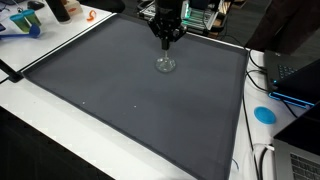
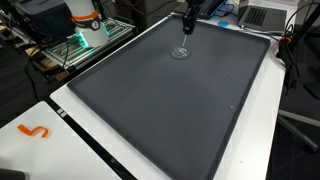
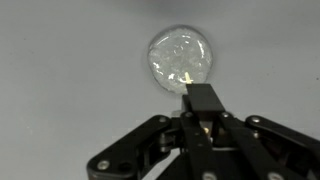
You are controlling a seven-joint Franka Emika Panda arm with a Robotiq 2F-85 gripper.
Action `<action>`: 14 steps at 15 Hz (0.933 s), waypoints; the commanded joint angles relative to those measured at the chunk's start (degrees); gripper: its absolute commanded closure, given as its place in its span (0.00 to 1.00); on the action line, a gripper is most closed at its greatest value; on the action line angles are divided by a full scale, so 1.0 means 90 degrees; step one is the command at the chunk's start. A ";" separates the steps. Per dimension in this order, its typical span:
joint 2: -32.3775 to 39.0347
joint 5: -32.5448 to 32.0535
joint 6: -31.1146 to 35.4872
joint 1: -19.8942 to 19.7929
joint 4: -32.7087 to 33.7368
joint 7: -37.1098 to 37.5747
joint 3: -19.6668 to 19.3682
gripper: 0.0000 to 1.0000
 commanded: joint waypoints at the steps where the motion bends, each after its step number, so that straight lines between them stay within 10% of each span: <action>1: 0.0036 0.0287 0.0151 0.0026 -0.0123 -0.0197 -0.0034 0.97; 14: 0.0373 0.0638 0.0335 -0.0015 -0.0039 -0.0592 -0.0090 0.97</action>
